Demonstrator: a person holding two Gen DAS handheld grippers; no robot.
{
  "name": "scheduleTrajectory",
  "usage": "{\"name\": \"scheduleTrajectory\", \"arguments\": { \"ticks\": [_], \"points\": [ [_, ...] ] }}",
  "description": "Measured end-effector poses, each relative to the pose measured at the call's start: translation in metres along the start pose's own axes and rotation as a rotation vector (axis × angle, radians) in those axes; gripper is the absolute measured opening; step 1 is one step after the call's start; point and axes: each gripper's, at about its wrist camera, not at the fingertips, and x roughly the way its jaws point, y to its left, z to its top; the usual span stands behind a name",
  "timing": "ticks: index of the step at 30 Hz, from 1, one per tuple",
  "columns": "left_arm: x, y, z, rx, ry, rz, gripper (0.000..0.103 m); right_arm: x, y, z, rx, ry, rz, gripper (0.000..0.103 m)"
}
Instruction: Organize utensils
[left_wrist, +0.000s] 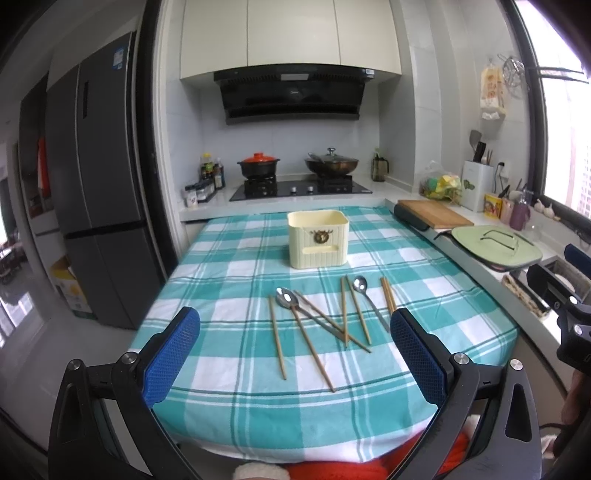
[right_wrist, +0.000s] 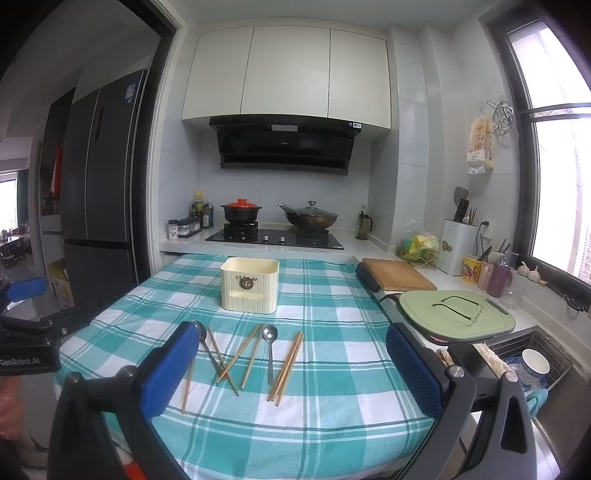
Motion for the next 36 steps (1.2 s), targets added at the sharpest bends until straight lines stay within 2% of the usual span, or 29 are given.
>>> {"name": "scheduleTrajectory", "arguments": {
  "ticks": [5,36],
  "points": [
    [0.0001,-0.0009,-0.0013,0.002,0.002,0.0,0.103,-0.0021,0.0005,0.0011,0.008,-0.019,-0.005,0.103],
    [0.0066,-0.0008,-0.0009,0.016,0.018,-0.002,0.103,0.0045,-0.0003,-0.0049,0.016,0.007,-0.002,0.103]
  ]
}}
